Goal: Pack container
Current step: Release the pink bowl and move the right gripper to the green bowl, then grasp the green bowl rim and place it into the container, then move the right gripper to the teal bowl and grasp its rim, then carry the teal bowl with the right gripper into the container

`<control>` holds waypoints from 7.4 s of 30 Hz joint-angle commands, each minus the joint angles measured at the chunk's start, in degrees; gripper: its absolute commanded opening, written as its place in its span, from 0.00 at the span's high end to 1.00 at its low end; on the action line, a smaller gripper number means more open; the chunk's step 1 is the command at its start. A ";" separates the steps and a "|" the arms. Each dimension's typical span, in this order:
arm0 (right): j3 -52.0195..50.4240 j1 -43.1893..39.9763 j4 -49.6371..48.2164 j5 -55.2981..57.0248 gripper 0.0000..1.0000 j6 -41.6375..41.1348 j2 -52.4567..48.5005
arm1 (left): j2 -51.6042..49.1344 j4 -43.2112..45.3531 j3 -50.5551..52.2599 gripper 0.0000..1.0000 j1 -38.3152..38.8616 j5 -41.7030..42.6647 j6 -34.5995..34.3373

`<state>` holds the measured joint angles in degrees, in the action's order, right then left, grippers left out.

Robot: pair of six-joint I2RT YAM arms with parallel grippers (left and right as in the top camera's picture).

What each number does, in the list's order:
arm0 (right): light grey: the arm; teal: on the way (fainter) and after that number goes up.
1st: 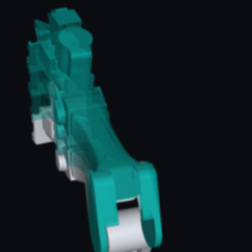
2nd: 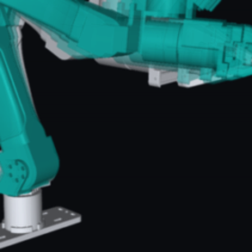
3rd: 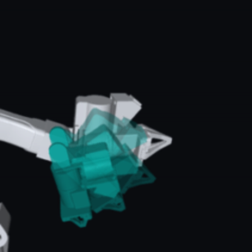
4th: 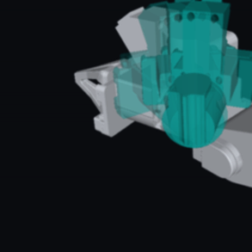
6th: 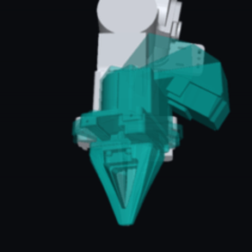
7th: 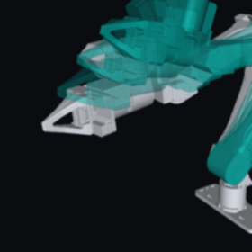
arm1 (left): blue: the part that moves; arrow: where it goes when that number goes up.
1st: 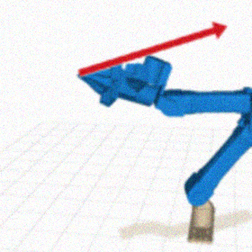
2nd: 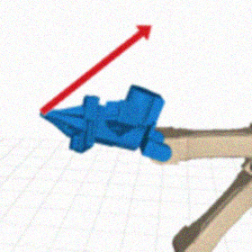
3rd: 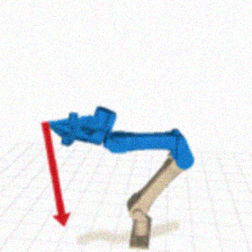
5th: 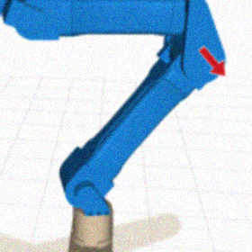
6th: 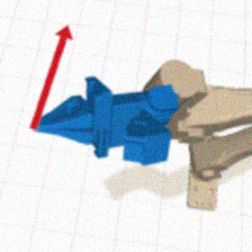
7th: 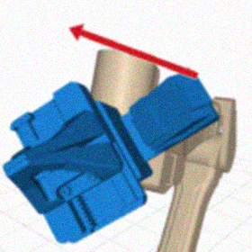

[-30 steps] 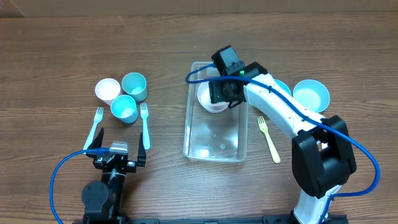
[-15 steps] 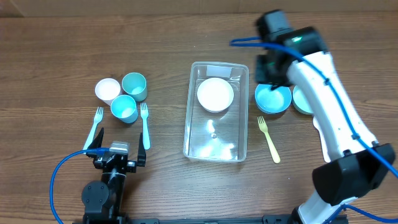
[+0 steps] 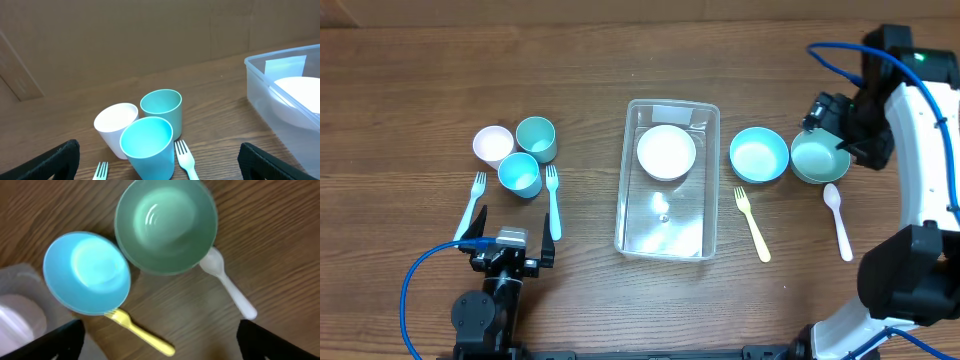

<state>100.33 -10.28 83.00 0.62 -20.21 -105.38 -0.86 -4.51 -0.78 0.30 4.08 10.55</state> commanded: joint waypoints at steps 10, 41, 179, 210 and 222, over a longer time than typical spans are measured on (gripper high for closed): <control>-21.09 -7.58 -20.46 -0.15 0.36 4.07 0.48 | 0.57 0.11 0.28 0.00 0.11 0.37 0.61; -26.75 -10.08 -33.53 -2.54 0.60 2.62 -1.16 | 0.57 0.11 0.31 0.00 0.11 0.37 0.61; -22.93 7.72 -28.33 -5.25 0.41 4.26 2.69 | 0.57 0.11 0.31 0.00 0.11 0.37 0.61; -36.20 7.74 -43.54 -5.68 0.96 1.97 2.67 | 0.57 0.11 0.31 0.00 0.11 0.37 0.61; -16.98 7.43 -29.24 -0.50 0.96 3.21 6.99 | 0.57 0.11 0.31 0.00 0.11 0.37 0.61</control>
<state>75.35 -2.61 50.59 -2.42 -17.96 -102.28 -0.86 -4.49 -0.73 0.30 4.05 10.55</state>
